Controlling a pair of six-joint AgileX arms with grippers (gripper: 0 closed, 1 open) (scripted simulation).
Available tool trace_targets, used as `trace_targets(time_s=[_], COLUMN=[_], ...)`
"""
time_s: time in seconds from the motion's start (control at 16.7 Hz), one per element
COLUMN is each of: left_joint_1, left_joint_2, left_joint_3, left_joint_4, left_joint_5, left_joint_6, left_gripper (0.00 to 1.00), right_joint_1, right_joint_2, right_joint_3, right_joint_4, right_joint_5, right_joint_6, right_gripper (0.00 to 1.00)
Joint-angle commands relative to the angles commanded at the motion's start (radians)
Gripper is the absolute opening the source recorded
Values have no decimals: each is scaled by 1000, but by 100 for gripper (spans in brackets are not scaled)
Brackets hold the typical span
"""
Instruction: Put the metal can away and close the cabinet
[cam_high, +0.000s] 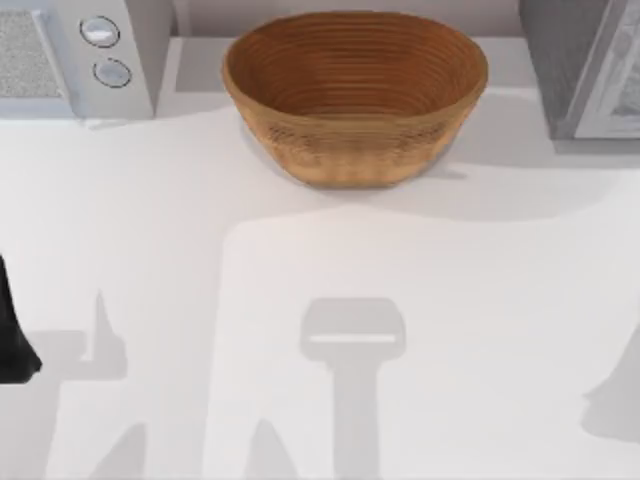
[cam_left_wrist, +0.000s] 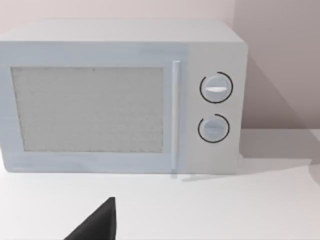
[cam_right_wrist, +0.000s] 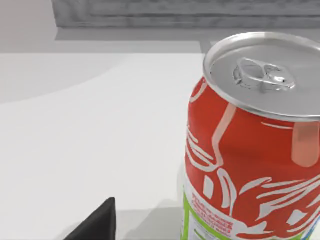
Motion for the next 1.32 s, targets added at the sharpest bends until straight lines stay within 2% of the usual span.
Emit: trace_targets(time_s=[0.42, 0.9, 1.2, 1.32], left_joint_1=[0, 0, 0, 0], left_joint_2=[0, 0, 0, 0], left_joint_3=[0, 0, 0, 0], left_joint_4=[0, 0, 0, 0], left_joint_5=[0, 0, 0, 0], left_joint_6=[0, 0, 0, 0], left_gripper=[100, 100, 100, 100], right_joint_1=[2, 92, 100, 100], right_joint_2=[15, 153, 163, 163], right_joint_3=[1, 206, 221, 221], right_joint_4=[8, -47, -53, -53], right_joint_5=[0, 90, 98, 98], right_joint_6=[0, 30, 32, 32], right_gripper=[100, 100, 100, 85])
